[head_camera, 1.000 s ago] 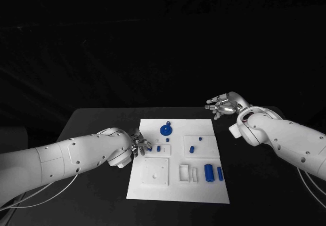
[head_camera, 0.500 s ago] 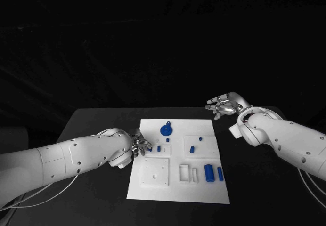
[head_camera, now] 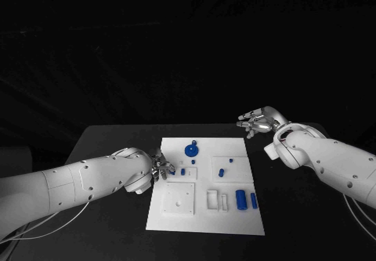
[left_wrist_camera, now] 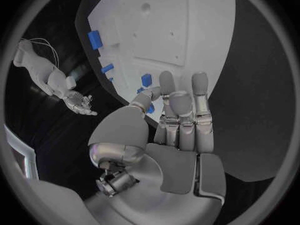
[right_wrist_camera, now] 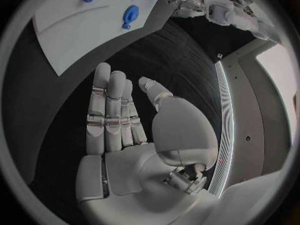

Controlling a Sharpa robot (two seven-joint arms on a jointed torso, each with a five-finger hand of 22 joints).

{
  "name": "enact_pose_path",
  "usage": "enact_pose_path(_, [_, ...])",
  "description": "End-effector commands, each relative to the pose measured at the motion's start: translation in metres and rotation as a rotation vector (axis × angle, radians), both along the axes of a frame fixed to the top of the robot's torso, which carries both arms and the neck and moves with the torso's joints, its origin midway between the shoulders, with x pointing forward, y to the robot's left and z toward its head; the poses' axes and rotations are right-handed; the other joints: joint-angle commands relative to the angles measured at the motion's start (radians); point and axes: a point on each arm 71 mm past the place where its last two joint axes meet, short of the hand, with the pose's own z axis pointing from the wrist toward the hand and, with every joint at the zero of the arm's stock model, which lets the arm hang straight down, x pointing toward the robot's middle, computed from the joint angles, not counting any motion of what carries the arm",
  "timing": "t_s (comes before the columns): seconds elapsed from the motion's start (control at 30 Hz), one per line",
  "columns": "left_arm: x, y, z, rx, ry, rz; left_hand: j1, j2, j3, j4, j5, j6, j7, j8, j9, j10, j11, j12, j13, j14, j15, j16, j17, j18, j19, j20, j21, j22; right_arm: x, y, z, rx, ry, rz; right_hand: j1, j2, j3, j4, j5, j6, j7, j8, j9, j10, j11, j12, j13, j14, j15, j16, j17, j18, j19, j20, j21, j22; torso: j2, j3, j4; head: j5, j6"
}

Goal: Assemble the parts on the task board

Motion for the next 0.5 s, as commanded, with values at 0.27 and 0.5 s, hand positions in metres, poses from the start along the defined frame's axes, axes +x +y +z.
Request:
enact_pose_path(0.27, [-0.0024, 0.0005, -0.0045, 0.022, 0.029, -0.016, 0.011, -0.001, 0.004, -0.005, 0.008, 0.139, -0.101, 0.004, -0.003, 0.040, -0.016, 0.003, 0.000, 0.001, -0.005, 0.005, 0.001, 0.002, 0.001, -0.003, 0.004, 0.016, -0.0001, 0.0016, -0.0003, 0.000, 0.006, 0.015, -0.005, 0.002, 0.000, -0.007, 0.006, -0.005, 0.003, 0.001, -0.001, -0.006, -0.001, -0.001, -0.001, -0.005, 0.004, -0.003, -0.001, 0.001, 0.022, 0.006, 0.002, -0.001, 0.001, 0.0002, 0.0005, -0.001, -0.004])
enact_pose_path(0.5, [-0.0026, 0.0008, -0.0051, 0.028, 0.039, -0.020, 0.003, -0.004, -0.001, -0.001, 0.001, 0.149, -0.104, 0.007, -0.002, 0.041, -0.016, 0.008, 0.002, 0.001, -0.006, 0.006, 0.001, 0.001, 0.001, -0.004, 0.004, 0.015, -0.0002, 0.0019, -0.0002, 0.001, 0.006, 0.016, -0.005, 0.002, 0.000, -0.007, 0.006, -0.005, 0.003, 0.001, -0.001, -0.006, -0.001, -0.001, -0.001, -0.005, 0.004, -0.003, -0.001, 0.001, 0.022, 0.006, 0.002, -0.001, 0.000, 0.0003, -0.0003, -0.001, -0.004])
